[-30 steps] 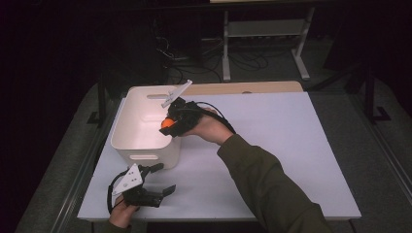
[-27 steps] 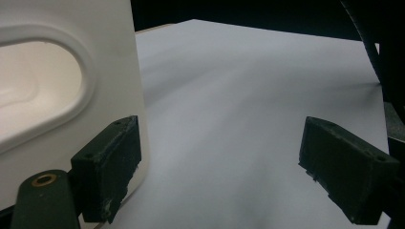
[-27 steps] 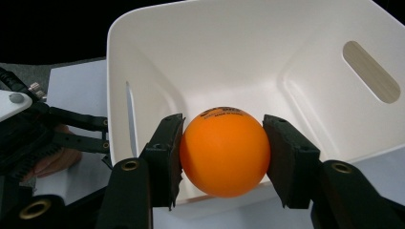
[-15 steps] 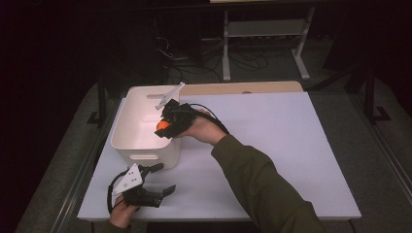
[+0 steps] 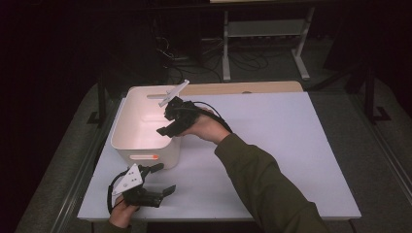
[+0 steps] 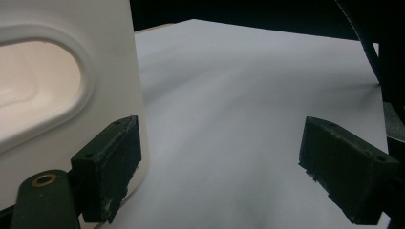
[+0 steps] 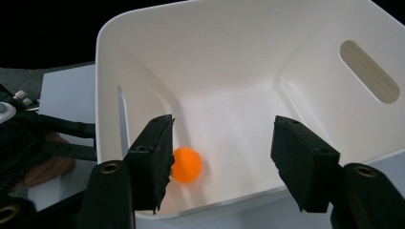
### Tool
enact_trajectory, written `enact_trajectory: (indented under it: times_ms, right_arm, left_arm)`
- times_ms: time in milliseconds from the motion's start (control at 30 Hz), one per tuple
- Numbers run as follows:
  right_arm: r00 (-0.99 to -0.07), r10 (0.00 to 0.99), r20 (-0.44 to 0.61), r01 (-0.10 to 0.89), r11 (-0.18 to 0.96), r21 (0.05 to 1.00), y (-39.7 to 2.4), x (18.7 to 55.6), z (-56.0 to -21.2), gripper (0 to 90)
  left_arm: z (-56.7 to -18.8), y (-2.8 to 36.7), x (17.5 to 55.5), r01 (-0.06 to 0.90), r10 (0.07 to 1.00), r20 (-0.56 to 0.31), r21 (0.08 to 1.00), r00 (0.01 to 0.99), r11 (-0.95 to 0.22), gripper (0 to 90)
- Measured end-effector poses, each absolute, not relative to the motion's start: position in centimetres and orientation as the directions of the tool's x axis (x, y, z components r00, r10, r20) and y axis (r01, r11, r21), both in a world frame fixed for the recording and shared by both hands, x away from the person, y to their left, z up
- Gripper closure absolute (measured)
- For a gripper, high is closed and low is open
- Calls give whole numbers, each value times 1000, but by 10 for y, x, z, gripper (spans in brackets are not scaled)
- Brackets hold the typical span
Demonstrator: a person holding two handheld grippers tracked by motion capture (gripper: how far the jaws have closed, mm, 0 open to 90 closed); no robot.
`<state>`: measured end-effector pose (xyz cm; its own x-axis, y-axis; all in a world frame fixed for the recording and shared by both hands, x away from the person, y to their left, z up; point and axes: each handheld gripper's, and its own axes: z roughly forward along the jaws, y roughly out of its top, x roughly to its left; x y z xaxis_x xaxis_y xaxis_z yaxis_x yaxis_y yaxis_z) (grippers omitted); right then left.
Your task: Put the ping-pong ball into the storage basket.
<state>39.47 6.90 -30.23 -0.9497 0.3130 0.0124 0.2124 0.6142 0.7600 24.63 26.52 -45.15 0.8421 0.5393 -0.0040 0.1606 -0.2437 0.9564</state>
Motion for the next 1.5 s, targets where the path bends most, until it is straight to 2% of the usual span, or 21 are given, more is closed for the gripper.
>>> enact_trajectory:
  times_ms: [533, 1000, 1500]
  right_arm:
    - [-934, 358, 9, 235, 594, 769, 36, 395, -293, 382]
    - [-915, 404, 26, 272, 567, 777, 5, 397, -305, 345]
    - [-886, 462, 31, 308, 538, 785, -15, 392, -323, 196]
  left_arm:
    - [-452, 266, 246, 160, 540, -4, 957, 842, -242, 140]
    - [-452, 265, 246, 161, 540, -5, 957, 842, -242, 140]
    - [-452, 265, 246, 162, 539, -6, 957, 842, -241, 141]
